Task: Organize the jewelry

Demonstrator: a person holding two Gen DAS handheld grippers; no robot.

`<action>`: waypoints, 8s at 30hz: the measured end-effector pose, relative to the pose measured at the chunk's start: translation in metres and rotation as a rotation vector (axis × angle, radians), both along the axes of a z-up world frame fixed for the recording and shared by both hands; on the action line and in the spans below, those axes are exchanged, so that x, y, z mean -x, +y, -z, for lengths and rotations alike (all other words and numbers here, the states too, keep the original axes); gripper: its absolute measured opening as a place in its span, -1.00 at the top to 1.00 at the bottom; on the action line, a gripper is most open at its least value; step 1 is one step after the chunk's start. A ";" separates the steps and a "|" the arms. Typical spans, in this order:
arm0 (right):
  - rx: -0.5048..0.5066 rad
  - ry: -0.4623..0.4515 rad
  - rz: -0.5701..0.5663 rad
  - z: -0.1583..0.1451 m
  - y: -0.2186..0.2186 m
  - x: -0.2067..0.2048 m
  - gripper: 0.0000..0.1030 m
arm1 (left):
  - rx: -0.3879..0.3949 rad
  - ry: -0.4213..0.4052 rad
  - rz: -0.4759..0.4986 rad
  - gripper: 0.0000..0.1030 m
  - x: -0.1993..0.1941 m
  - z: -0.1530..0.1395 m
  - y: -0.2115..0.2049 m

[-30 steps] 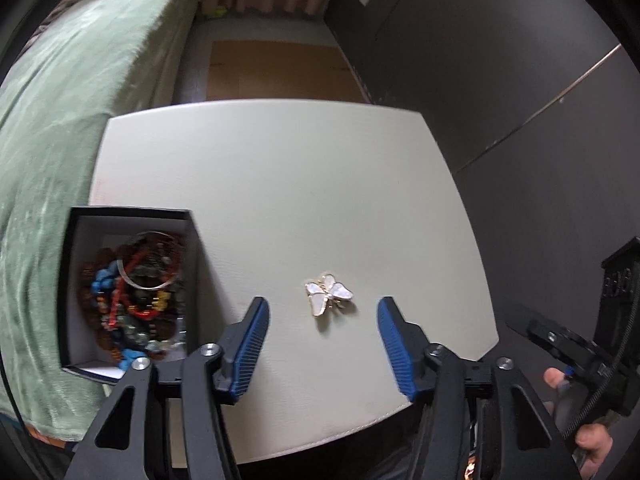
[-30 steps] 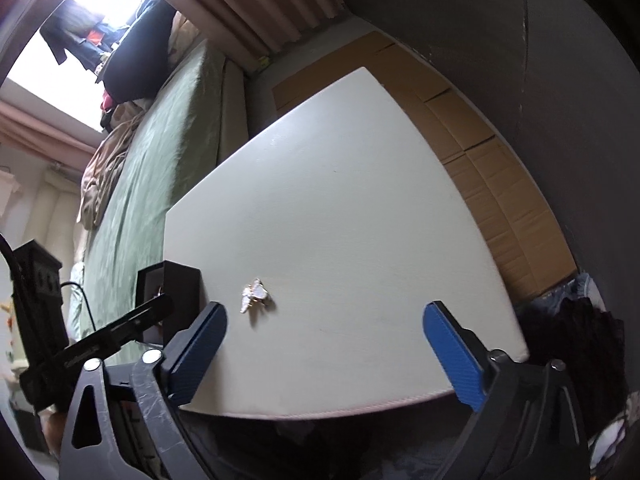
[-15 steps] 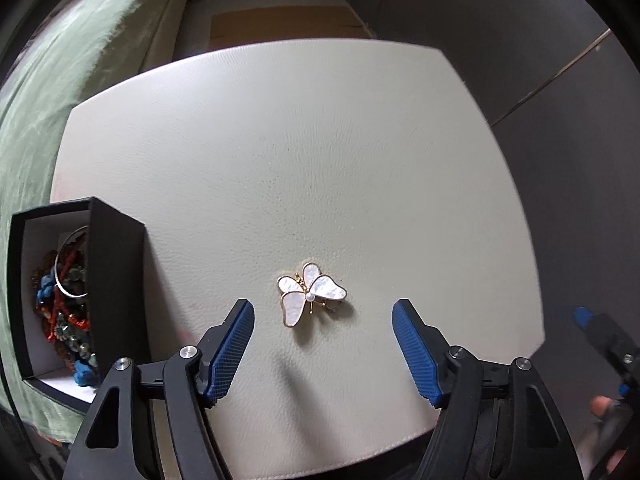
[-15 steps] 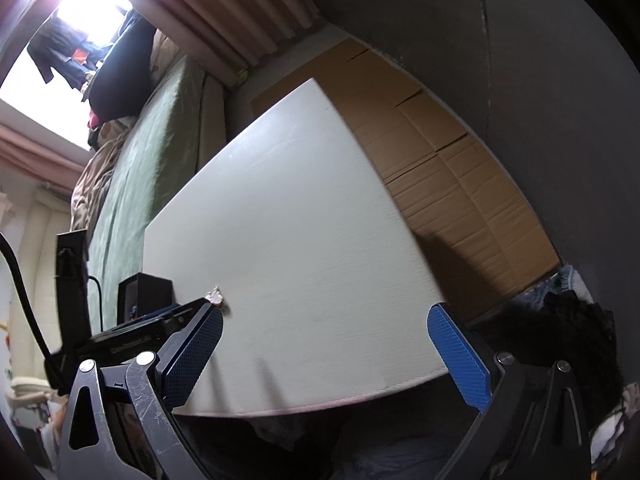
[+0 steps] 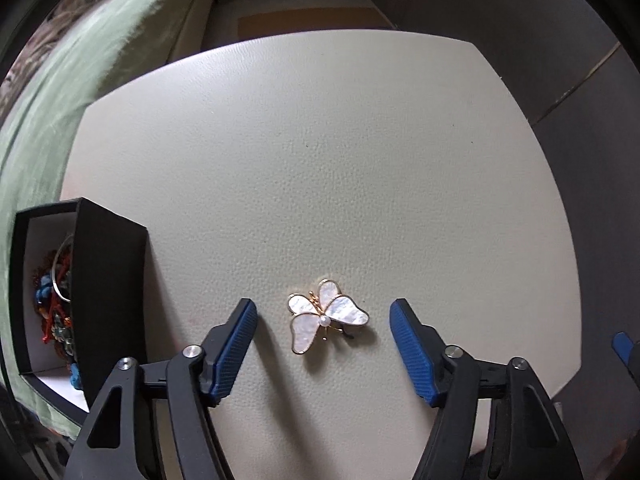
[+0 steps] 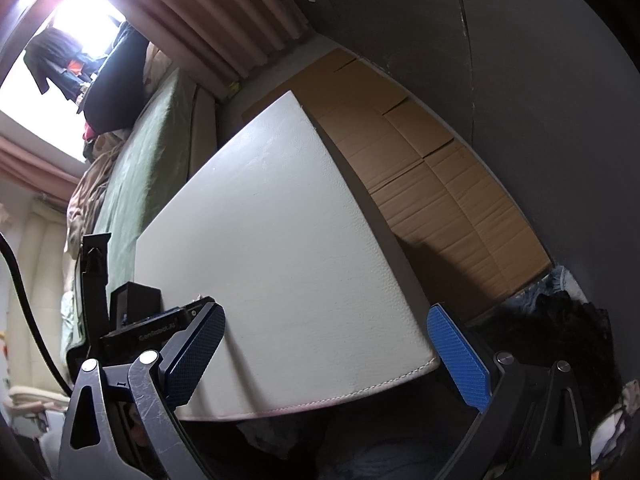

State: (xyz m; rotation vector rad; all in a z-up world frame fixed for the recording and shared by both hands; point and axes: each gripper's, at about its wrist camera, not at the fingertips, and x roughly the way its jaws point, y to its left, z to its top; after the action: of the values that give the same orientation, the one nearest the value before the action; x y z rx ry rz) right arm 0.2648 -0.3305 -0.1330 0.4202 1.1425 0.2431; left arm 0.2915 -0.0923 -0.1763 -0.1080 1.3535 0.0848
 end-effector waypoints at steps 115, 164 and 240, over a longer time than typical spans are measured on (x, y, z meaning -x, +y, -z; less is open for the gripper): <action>0.040 -0.190 -0.454 -0.108 0.193 0.050 -1.00 | 0.175 -0.487 -0.166 -0.99 0.173 -0.176 0.190; 0.205 -0.476 -0.245 -0.143 0.093 0.176 -1.00 | -0.039 -0.726 -0.069 -0.99 0.288 -0.210 0.117; 0.215 -0.442 -0.251 -0.137 0.101 0.173 -1.00 | -0.028 -0.722 -0.072 -0.99 0.288 -0.208 0.118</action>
State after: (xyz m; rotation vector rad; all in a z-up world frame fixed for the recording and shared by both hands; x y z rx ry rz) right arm 0.0922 -0.2293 0.0039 0.0247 0.7719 0.4057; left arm 0.0036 0.0253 0.0318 -0.1467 0.6276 0.1122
